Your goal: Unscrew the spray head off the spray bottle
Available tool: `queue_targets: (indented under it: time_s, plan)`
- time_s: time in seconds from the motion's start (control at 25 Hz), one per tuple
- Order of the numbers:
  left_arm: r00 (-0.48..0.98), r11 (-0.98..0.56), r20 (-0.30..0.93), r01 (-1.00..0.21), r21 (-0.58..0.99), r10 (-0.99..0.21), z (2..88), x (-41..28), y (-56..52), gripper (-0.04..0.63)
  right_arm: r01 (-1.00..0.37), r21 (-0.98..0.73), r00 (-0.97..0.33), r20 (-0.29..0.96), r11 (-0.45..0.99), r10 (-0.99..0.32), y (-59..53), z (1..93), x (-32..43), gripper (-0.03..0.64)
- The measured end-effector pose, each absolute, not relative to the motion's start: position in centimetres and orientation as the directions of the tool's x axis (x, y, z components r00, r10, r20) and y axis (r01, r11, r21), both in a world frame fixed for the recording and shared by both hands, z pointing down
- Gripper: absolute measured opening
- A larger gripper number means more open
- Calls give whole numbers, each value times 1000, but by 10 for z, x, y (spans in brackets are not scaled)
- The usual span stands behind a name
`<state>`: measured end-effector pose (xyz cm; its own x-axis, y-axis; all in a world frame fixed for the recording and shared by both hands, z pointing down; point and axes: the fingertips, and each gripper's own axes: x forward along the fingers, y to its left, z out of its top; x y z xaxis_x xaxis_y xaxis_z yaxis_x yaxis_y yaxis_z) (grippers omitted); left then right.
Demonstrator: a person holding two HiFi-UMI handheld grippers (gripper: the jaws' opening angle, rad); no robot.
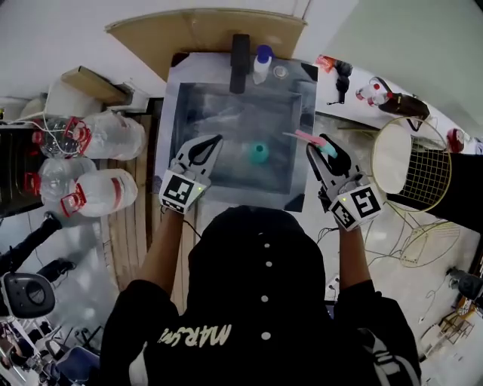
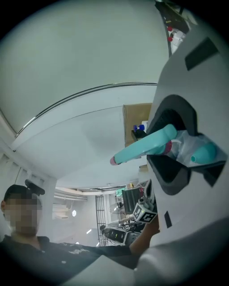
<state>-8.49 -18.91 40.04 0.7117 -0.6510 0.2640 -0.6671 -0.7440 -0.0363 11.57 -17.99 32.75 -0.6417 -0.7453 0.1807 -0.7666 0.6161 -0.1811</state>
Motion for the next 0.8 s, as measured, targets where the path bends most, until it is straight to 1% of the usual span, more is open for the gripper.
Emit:
queue_targets:
  time_s: [0.2,0.32,0.6,0.68,0.8]
  plan:
    - [659,-676,177,-735,-51,-731,334,-102,-186,25,-794,-164,-606,129,586,-785,-182,300,125,155]
    - [616,-630,161,-775,-52,-771,305,-113,-184,25,-807,-156,-587,106,569,-803,-178,287,129,156]
    - [540,-555,137,-824,-113,-830,270,-125,-169,25,-835,-189,-535,60,516,-843,-170,261,143,156]
    - [520,-532,122,-840,-106,-845,265,-129,-168,25,-840,-182,-526,43,511,-849,-171,255,146,155]
    - [502,-515,138,-853,-85,-854,269,-135,-163,25,-842,-166,-524,26,513,-851,-170,248,145,156]
